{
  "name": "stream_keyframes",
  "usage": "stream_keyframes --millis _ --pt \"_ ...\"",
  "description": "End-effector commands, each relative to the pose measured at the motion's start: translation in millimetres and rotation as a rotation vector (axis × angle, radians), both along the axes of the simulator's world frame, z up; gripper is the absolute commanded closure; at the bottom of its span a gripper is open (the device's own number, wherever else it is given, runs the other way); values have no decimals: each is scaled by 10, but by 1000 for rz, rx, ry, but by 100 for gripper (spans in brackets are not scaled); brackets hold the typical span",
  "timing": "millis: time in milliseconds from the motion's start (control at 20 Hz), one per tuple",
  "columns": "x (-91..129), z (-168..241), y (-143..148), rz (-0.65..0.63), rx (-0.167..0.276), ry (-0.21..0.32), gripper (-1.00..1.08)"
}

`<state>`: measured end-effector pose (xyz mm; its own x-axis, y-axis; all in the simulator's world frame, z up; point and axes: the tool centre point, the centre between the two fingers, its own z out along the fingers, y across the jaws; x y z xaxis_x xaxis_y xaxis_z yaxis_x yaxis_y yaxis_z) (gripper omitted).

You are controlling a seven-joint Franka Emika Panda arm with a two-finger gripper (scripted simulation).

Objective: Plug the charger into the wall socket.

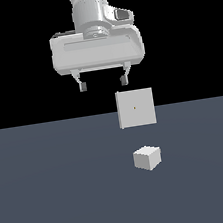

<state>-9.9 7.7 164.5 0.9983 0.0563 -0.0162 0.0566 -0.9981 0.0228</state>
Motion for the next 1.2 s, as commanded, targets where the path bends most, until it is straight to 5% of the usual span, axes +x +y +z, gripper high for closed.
stream_keyframes --millis 0,550,1150 --pt "0 0 0 0 0 0 -92" --pt "-60 -100 -85 -87 -8 -31 -92" --pt "-261 -406 -307 -347 -31 -122 -92"
